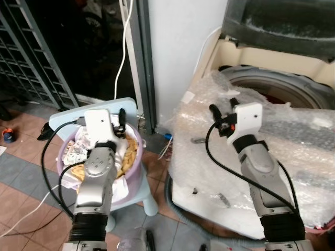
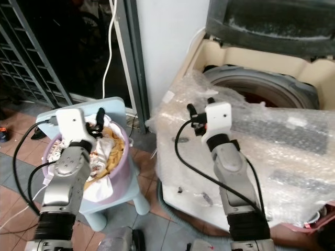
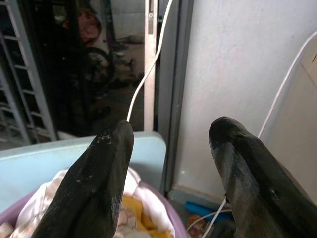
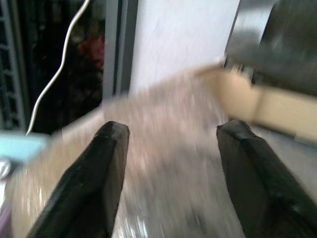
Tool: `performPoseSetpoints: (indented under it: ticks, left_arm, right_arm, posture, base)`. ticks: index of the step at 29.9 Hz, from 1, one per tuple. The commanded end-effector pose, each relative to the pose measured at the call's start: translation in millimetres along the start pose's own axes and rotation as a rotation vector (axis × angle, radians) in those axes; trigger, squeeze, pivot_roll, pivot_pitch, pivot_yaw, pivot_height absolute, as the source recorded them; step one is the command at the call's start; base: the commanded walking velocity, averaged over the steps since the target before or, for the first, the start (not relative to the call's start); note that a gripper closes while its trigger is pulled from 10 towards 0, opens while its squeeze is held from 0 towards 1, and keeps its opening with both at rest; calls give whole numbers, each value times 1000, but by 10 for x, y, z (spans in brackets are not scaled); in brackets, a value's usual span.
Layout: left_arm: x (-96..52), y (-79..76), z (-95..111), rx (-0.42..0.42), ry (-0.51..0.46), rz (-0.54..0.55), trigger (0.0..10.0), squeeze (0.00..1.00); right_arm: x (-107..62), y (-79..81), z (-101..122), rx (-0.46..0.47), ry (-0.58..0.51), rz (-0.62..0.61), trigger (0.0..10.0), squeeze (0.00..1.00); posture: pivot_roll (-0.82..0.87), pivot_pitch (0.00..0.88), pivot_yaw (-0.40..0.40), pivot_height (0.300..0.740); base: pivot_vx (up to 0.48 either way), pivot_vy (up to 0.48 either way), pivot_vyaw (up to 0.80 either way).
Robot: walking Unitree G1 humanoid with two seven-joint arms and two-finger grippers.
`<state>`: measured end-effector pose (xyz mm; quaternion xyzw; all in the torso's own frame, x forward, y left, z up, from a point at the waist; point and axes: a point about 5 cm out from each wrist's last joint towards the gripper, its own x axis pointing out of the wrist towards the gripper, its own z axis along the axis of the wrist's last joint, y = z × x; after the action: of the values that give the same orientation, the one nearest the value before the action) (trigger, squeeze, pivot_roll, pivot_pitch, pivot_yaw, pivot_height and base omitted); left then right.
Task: Clothes washing
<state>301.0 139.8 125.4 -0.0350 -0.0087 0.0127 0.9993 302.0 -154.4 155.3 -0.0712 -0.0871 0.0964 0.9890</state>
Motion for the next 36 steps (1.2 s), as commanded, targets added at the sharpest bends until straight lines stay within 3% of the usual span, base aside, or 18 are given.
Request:
performPoseSetpoints:
  ticks: [1, 7, 15, 19, 25, 30, 32, 36]
  left_arm:
    - [-33, 56, 44, 11, -9, 33, 10000, 0]
    - [-156, 24, -30, 40, 13, 2, 10000, 0]
    - [-263, 22, -65, 35, 48, 18, 10000, 0]
    - [-303, 74, -89, 58, 47, 44, 10000, 0]
    - [-302, 67, -30, 66, 34, 22, 10000, 0]
    - [-324, 107, 2, 110, 33, 9, 10000, 0]
    - [-406, 214, -98, 125, 86, 38, 10000, 0]
    - [-467, 251, -164, 139, 117, 41, 10000, 0]
  right_arm:
    - [21, 76, 82, 10, -39, 4, 10000, 1000]
    - [-7, 259, 67, 11, -66, 34, 10000, 1000]
    - [-52, 233, -1, 23, -23, 39, 10000, 1000]
    - [-87, 242, -51, 13, -11, 45, 10000, 1000]
    - [-56, 186, -58, -10, 4, 43, 10000, 1000]
    - [-57, 234, -58, -31, 20, 82, 10000, 1000]
    - [-129, 286, -146, -20, 48, 94, 10000, 1000]
    - [-162, 356, -234, 2, 88, 116, 10000, 1000]
  posture:
    - [-7, 34, 57, 740]
    - [-1, 24, 59, 740]
    - [12, 50, 50, 740]
    - [12, 63, 56, 740]
    - [18, 85, 57, 740]
    - [26, 126, 43, 740]
    - [37, 130, 60, 740]
    - [37, 134, 66, 740]
  base:
    - [0, 480, 0]
    - [0, 480, 0]
    - [0, 468, 0]
    - [0, 0, 0]
    - [0, 0, 798]
    - [0, 0, 768]
    - [0, 0, 559]
    - [0, 0, 583]
